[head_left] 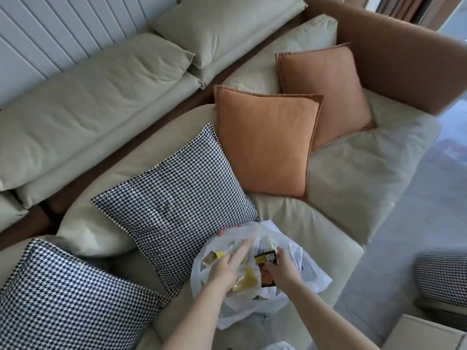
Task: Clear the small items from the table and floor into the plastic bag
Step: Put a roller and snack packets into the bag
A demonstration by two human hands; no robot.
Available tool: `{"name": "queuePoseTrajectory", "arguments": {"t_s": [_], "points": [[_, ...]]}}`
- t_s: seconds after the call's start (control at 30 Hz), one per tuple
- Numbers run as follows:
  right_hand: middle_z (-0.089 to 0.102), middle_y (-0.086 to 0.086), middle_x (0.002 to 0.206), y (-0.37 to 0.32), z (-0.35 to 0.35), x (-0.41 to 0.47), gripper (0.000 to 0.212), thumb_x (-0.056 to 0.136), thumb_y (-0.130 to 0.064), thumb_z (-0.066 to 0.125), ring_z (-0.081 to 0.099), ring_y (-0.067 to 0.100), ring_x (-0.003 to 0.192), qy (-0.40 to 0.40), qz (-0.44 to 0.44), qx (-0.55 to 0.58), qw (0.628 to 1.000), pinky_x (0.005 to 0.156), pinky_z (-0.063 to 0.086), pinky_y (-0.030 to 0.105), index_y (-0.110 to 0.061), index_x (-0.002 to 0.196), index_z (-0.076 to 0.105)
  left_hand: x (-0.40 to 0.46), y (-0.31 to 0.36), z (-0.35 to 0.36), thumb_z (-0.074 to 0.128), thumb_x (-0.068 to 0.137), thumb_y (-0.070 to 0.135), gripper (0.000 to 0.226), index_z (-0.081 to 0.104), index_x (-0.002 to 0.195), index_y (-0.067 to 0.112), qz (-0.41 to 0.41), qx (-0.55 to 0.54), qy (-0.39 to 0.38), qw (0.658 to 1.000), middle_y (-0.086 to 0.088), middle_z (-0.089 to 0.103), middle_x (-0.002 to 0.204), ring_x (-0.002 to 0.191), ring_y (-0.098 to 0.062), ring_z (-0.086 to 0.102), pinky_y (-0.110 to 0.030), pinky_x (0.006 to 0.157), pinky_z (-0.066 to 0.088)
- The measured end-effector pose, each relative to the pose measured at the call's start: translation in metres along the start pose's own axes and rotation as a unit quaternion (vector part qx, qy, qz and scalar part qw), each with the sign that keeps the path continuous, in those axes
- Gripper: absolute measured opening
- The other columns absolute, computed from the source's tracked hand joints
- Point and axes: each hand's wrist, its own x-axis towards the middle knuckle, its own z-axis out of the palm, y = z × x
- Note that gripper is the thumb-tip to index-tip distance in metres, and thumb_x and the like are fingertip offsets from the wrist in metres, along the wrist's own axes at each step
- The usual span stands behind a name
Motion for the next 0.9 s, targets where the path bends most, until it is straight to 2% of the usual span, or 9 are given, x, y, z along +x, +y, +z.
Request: {"name": "queuePoseTrajectory", "arguments": {"t_s": [0.13, 0.27, 0.33, 0.43, 0.53, 0.6, 0.77, 0.83, 0.9], "points": [[0.06, -0.001, 0.123, 0.005, -0.004, 0.001, 0.062, 0.083, -0.03, 0.06, 0.059, 0.021, 0.109, 0.002, -0.027, -0.017, 0.999, 0.079, 0.051, 0.032, -0.027, 0.138, 0.031, 0.013, -0.003, 0.004, 0.052, 0.087, 0.01, 0.045, 0.054, 0.13, 0.023, 0.019, 0.076, 0.037, 0.996, -0.008, 0.06, 0.117, 0.1, -0.025, 0.061, -0.036, 0.083, 0.055], [0.059, -0.006, 0.102, 0.009, -0.017, -0.008, 0.038, 0.09, -0.019, 0.054, 0.055, 0.016, 0.098, 0.069, -0.069, -0.071, 0.993, 0.069, 0.044, 0.026, -0.021, 0.128, 0.048, 0.013, -0.004, 0.003, 0.055, 0.086, 0.016, 0.047, 0.053, 0.132, 0.026, 0.024, 0.146, 0.063, 0.987, -0.003, 0.06, 0.123, 0.11, -0.023, 0.058, -0.03, 0.09, 0.05], [0.059, -0.006, 0.107, 0.014, -0.027, -0.011, 0.036, 0.09, -0.02, 0.055, 0.048, 0.018, 0.113, 0.119, -0.079, -0.115, 0.983, 0.077, 0.044, 0.028, -0.021, 0.126, 0.052, 0.007, -0.002, 0.001, 0.052, 0.09, 0.019, 0.046, 0.049, 0.136, 0.027, 0.037, 0.177, 0.075, 0.981, -0.005, 0.057, 0.128, 0.117, -0.023, 0.053, -0.031, 0.097, 0.046], [0.043, -0.005, 0.141, 0.02, -0.04, -0.013, 0.047, 0.09, -0.029, 0.055, 0.031, 0.018, 0.133, 0.172, -0.073, -0.213, 0.959, 0.104, 0.033, 0.032, -0.026, 0.136, 0.043, 0.004, -0.005, 0.002, 0.052, 0.093, 0.02, 0.046, 0.046, 0.138, 0.025, 0.032, 0.165, 0.075, 0.983, -0.008, 0.049, 0.133, 0.122, -0.024, 0.048, -0.031, 0.102, 0.042], [0.015, -0.001, 0.156, 0.022, -0.051, -0.006, 0.059, 0.09, -0.033, 0.055, 0.012, 0.019, 0.144, 0.193, -0.06, -0.237, 0.95, 0.113, 0.023, 0.036, -0.028, 0.144, 0.029, 0.008, -0.014, 0.003, 0.056, 0.091, 0.019, 0.055, 0.038, 0.143, 0.025, 0.031, 0.137, 0.071, 0.988, -0.007, 0.042, 0.139, 0.125, -0.022, 0.047, -0.03, 0.102, 0.043], [0.01, 0.001, 0.157, 0.02, -0.057, 0.001, 0.062, 0.089, -0.034, 0.057, 0.009, 0.02, 0.145, 0.217, -0.066, -0.224, 0.948, 0.114, 0.021, 0.037, -0.029, 0.144, 0.028, 0.01, -0.018, 0.003, 0.057, 0.091, 0.018, 0.059, 0.035, 0.145, 0.026, 0.035, 0.115, 0.073, 0.99, -0.006, 0.041, 0.142, 0.125, -0.021, 0.048, -0.03, 0.1, 0.046], [0.015, 0.003, 0.157, 0.007, -0.079, 0.018, 0.067, 0.089, -0.033, 0.06, 0.014, 0.023, 0.145, 0.274, -0.089, -0.188, 0.939, 0.117, 0.017, 0.04, -0.025, 0.146, 0.024, 0.007, -0.016, 0.004, 0.058, 0.091, 0.015, 0.061, 0.033, 0.146, 0.025, 0.046, 0.09, 0.084, 0.991, -0.004, 0.043, 0.143, 0.125, -0.02, 0.048, -0.031, 0.099, 0.048], [0.037, 0.005, 0.149, 0.006, -0.086, 0.027, 0.066, 0.091, -0.031, 0.059, 0.03, 0.025, 0.139, 0.242, -0.066, -0.163, 0.954, 0.116, 0.017, 0.04, -0.022, 0.147, 0.024, 0.005, -0.013, 0.005, 0.058, 0.091, 0.016, 0.059, 0.035, 0.145, 0.025, 0.051, 0.086, 0.093, 0.991, -0.003, 0.045, 0.142, 0.124, -0.019, 0.049, -0.031, 0.097, 0.049], [0.057, 0.009, 0.131, 0.007, -0.09, 0.031, 0.054, 0.093, -0.028, 0.056, 0.049, 0.028, 0.124, 0.199, -0.04, -0.1, 0.974, 0.108, 0.032, 0.04, -0.016, 0.141, 0.036, 0.0, -0.008, 0.006, 0.057, 0.092, 0.016, 0.057, 0.036, 0.144, 0.024, 0.057, 0.092, 0.099, 0.989, -0.003, 0.047, 0.141, 0.122, -0.019, 0.051, -0.029, 0.094, 0.05]]}}
